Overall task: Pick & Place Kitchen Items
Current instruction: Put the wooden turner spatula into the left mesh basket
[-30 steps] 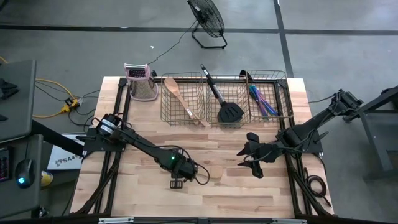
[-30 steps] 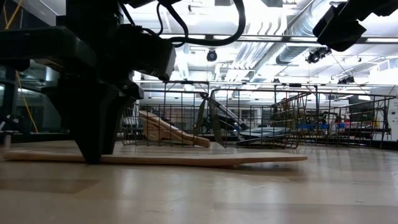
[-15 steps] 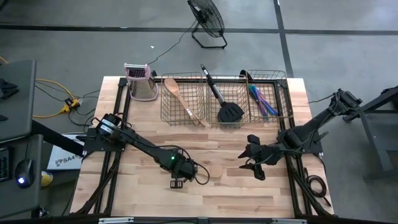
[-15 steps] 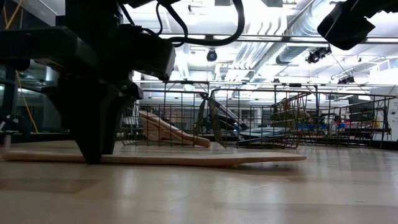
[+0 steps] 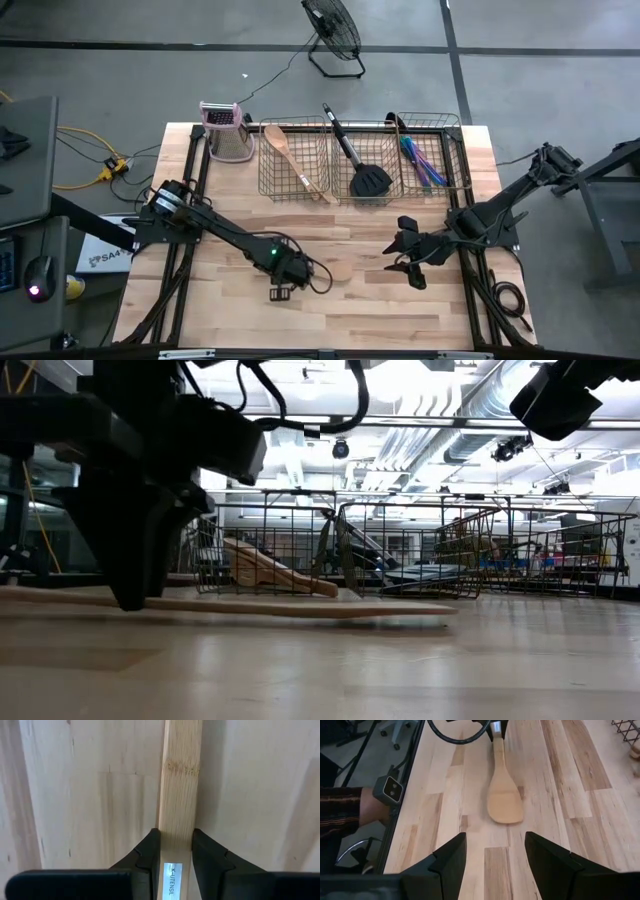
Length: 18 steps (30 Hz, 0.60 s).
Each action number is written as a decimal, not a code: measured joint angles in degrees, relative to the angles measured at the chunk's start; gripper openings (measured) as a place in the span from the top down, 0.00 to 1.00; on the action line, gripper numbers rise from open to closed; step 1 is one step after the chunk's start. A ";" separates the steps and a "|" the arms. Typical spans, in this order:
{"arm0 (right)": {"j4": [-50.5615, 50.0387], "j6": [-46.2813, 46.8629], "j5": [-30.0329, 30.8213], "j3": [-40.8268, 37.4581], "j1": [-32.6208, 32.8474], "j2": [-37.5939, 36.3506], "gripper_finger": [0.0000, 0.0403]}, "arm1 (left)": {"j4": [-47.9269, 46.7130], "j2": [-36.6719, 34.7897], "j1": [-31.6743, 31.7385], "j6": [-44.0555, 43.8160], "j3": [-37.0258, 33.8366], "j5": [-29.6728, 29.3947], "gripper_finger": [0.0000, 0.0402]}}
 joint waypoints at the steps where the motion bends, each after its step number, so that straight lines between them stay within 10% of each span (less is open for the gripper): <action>1: 0.00 0.00 -0.01 0.00 0.00 0.00 0.52 | -0.45 -0.01 0.00 -0.42 0.01 -0.01 0.80; 18: 0.02 0.04 0.37 0.00 0.00 0.00 0.52 | -5.88 -0.05 -1.25 -2.06 8.54 -2.76 0.80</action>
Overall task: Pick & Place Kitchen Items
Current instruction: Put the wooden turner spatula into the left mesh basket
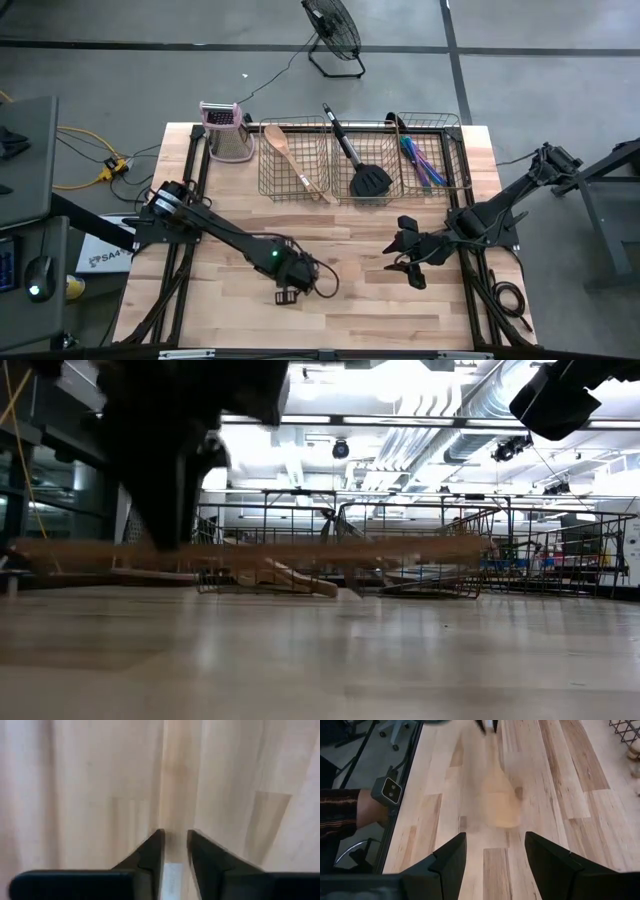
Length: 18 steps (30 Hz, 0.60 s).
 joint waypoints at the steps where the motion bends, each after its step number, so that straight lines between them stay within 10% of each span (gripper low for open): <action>1: 0.00 0.07 0.03 0.00 0.09 0.00 0.52 | -2.25 -0.03 0.01 0.12 1.49 -1.37 0.81; 13: -0.19 0.00 0.07 0.00 0.24 0.00 0.52 | -19.48 -0.28 1.40 1.78 19.85 -15.48 0.98; 18: -0.20 0.00 0.04 0.00 0.24 0.00 0.52 | -17.35 -0.26 3.00 -0.45 20.99 -7.73 0.97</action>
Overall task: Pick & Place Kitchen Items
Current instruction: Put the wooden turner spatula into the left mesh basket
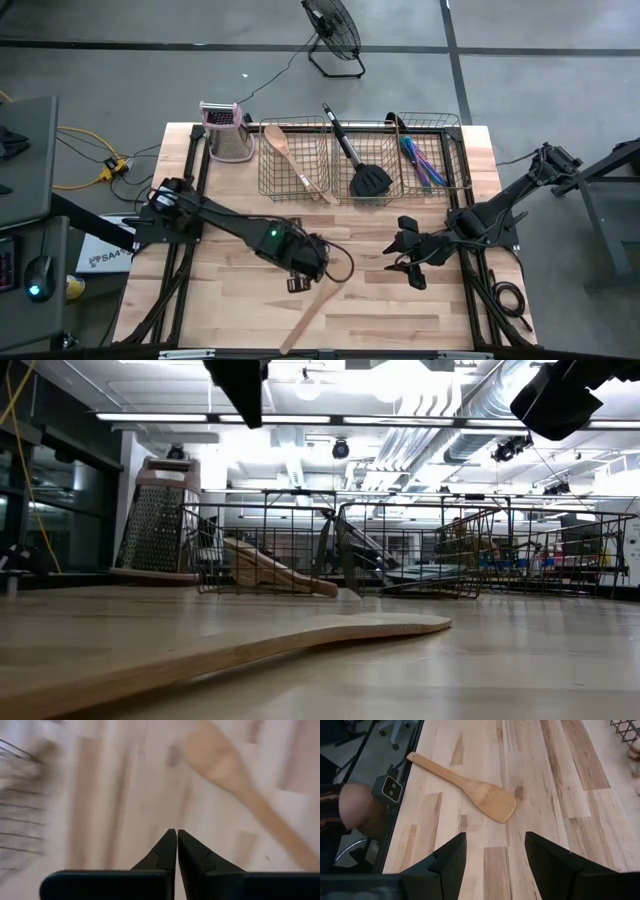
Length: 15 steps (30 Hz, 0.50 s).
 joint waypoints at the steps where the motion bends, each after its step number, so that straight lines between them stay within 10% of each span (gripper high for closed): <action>1: 0.00 0.00 0.00 0.00 0.00 0.00 0.52 | 0.37 0.00 0.27 -0.64 0.00 2.77 0.97; 15: -0.25 3.04 -0.20 0.00 2.53 0.00 0.52 | 6.54 2.01 -1.92 -21.92 0.00 10.00 0.57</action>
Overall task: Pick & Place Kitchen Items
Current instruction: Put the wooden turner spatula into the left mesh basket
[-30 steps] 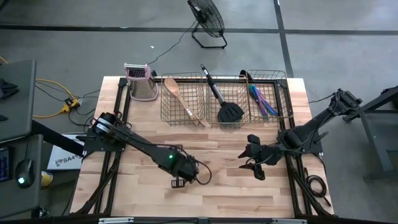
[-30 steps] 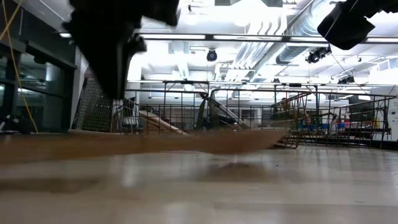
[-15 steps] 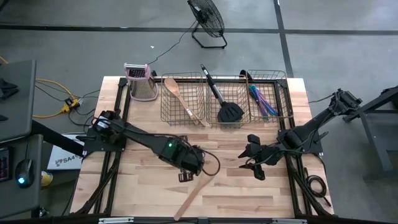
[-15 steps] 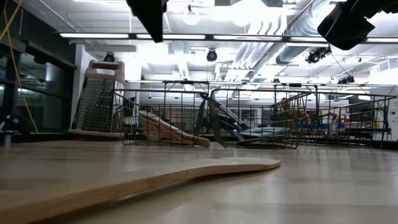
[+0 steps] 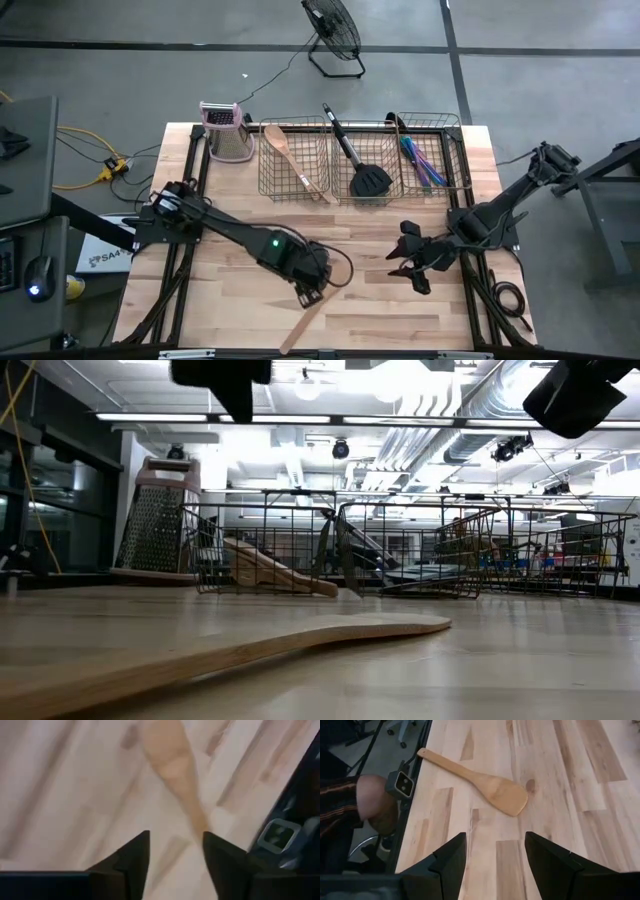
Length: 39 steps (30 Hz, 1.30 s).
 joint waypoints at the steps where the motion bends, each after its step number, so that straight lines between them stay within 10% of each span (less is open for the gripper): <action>1: 0.02 0.02 0.58 0.00 0.32 0.00 0.52 | 1.15 0.59 -0.44 -2.90 0.00 0.39 0.54; 17: 0.11 -0.46 3.29 -0.02 1.56 0.00 0.52 | 9.26 11.04 -7.03 -23.72 -0.12 0.63 0.51; 39: 0.46 -0.50 3.29 -0.02 1.58 0.00 0.52 | 14.28 15.65 -6.93 -22.19 -0.04 -1.92 0.51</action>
